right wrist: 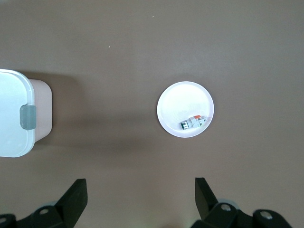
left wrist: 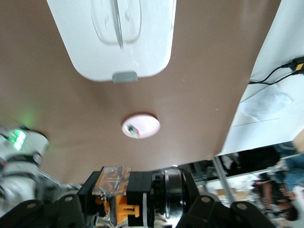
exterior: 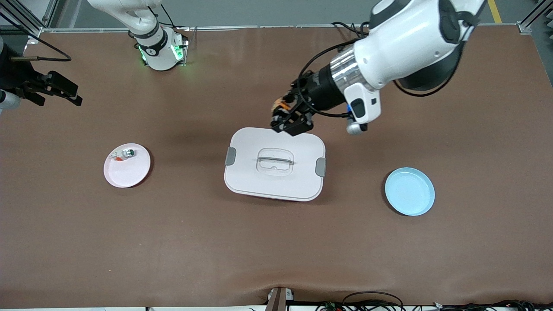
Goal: Transfer orange switch to right arm and place
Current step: 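Carry the orange switch with the left gripper over the white box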
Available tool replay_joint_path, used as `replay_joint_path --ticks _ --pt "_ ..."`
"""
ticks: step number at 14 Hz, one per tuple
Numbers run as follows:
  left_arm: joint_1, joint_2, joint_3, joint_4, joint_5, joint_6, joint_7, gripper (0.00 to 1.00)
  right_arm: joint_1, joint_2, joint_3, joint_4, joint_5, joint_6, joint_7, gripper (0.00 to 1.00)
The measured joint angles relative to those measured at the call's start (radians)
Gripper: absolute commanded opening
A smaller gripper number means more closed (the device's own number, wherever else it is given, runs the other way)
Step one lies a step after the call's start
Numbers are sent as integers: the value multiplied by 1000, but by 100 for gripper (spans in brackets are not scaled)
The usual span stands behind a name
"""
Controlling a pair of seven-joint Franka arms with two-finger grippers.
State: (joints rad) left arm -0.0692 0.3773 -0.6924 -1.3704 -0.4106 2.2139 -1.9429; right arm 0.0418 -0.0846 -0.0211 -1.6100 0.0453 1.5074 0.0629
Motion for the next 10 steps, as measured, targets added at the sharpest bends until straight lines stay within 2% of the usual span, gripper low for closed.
replay_joint_path --ticks 6,10 --pt "-168 122 9 -1 0 257 -200 0 0 0 -2 -2 0 0 0 100" --pt "-296 167 93 1 0 359 -216 0 0 2 -1 3 1 0 1 100"
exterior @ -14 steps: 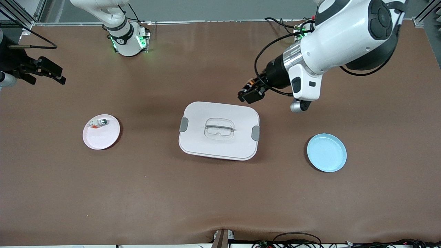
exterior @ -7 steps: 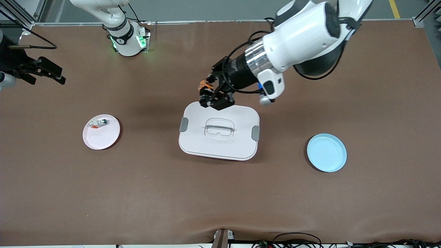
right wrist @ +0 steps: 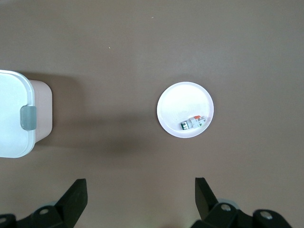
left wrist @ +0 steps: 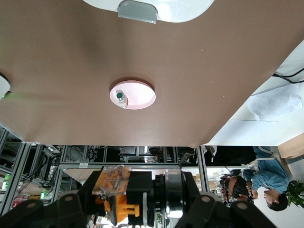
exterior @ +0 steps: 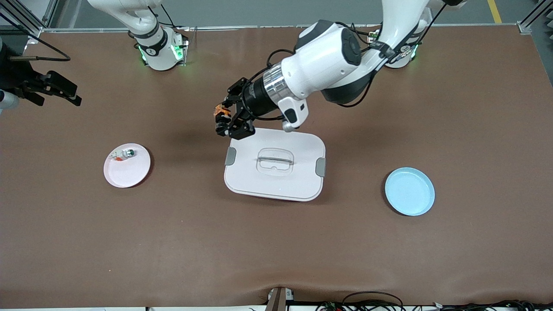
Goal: Transfer orange switch to right arm and place
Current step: 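Carry the orange switch with the left gripper over the white box, then reach the right gripper toward the orange switch in the left gripper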
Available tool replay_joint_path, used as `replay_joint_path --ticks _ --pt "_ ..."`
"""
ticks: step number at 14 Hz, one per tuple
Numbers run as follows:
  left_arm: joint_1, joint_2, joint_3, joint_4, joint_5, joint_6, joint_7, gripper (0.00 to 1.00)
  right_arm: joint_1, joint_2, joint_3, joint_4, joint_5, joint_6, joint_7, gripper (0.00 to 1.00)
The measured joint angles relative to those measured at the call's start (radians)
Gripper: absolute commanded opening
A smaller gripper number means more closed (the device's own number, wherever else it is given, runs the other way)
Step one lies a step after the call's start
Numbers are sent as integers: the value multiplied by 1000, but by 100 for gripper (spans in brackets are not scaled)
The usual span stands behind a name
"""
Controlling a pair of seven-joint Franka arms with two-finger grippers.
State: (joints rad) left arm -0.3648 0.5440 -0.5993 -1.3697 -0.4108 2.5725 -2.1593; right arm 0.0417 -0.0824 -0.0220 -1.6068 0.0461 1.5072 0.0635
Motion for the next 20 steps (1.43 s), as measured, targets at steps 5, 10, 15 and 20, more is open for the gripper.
replay_joint_path --ticks 5,10,15,20 --pt "-124 14 97 1 0 45 -8 0 2 79 2 -2 -1 5 -6 100" --pt "-125 16 105 9 0 47 -8 0 -1 187 -2 0 -2 10 -23 100" --pt "-125 16 105 11 1 48 -8 0 5 198 2 5 94 34 -71 100" --pt "-125 14 105 12 2 48 -8 0 41 174 10 -38 350 105 -71 100"
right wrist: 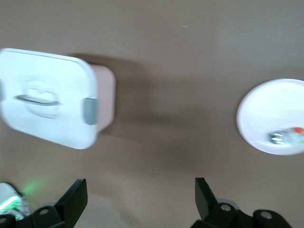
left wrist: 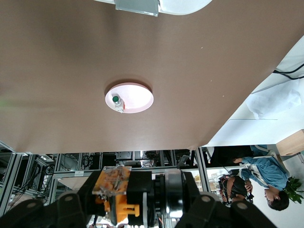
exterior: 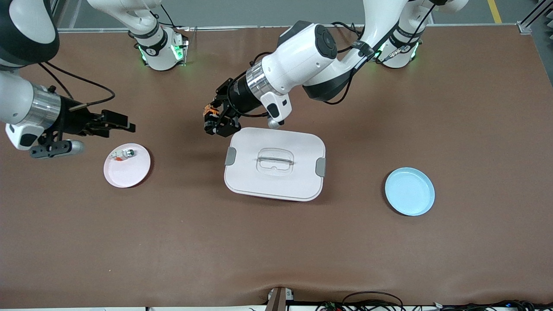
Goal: Transfer orange switch to right arm and place
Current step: 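Reach the right gripper toward the orange switch in the left gripper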
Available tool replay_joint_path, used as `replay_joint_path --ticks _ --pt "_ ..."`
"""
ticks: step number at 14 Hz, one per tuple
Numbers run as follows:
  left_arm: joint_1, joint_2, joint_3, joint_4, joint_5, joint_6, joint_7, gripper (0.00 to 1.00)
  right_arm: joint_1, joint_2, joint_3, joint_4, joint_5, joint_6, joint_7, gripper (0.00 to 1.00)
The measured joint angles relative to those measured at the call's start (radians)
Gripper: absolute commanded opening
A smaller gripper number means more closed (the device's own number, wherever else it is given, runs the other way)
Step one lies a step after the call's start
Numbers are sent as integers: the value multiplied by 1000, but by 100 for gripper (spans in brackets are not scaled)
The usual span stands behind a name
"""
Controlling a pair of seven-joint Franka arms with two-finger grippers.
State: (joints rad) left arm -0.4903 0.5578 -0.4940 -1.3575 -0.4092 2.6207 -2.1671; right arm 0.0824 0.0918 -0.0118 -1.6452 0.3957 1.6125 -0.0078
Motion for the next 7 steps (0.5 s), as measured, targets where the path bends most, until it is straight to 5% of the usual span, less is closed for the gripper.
replay_joint_path --ticks 7 --pt "1 -1 1 3 0 0 0 0 71 -131 5 -176 258 148 1 100"
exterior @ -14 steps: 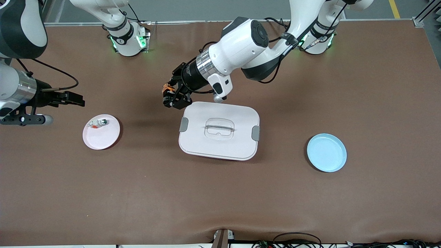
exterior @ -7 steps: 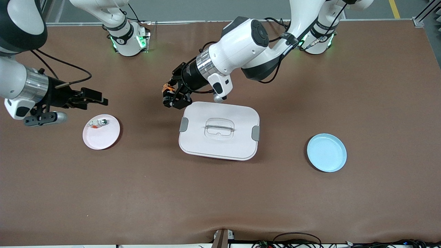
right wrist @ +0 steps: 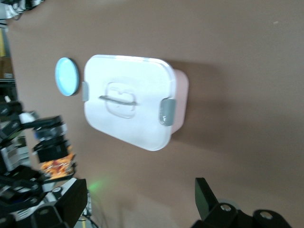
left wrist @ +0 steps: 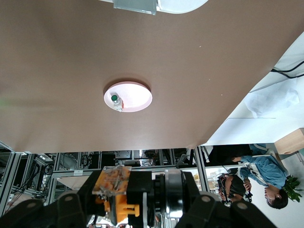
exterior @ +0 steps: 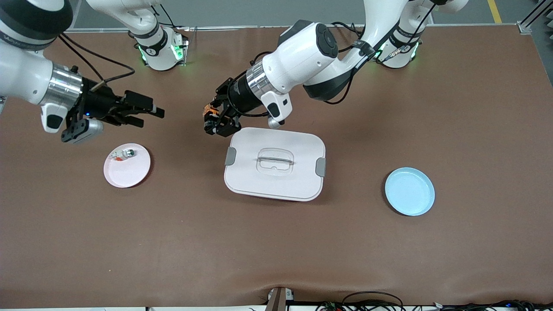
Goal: Transfer orange switch to right arm and place
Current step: 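Reach the right gripper toward the orange switch in the left gripper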
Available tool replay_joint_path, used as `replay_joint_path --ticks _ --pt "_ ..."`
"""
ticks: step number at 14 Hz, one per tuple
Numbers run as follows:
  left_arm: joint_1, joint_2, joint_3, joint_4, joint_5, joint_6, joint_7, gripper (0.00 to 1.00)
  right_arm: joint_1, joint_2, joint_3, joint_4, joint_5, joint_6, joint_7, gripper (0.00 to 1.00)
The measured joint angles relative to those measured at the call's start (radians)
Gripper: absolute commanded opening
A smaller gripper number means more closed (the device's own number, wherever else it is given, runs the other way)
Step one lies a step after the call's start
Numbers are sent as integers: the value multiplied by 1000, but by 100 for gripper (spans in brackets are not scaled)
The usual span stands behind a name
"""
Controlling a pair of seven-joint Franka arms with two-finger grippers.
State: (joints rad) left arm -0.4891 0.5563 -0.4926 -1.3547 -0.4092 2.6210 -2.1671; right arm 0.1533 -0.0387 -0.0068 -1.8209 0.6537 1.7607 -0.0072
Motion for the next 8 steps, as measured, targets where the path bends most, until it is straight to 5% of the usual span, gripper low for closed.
replay_joint_path --ticks 8 --pt "0 0 1 0 0 0 0 0 146 -14 2 -24 73 184 76 100"
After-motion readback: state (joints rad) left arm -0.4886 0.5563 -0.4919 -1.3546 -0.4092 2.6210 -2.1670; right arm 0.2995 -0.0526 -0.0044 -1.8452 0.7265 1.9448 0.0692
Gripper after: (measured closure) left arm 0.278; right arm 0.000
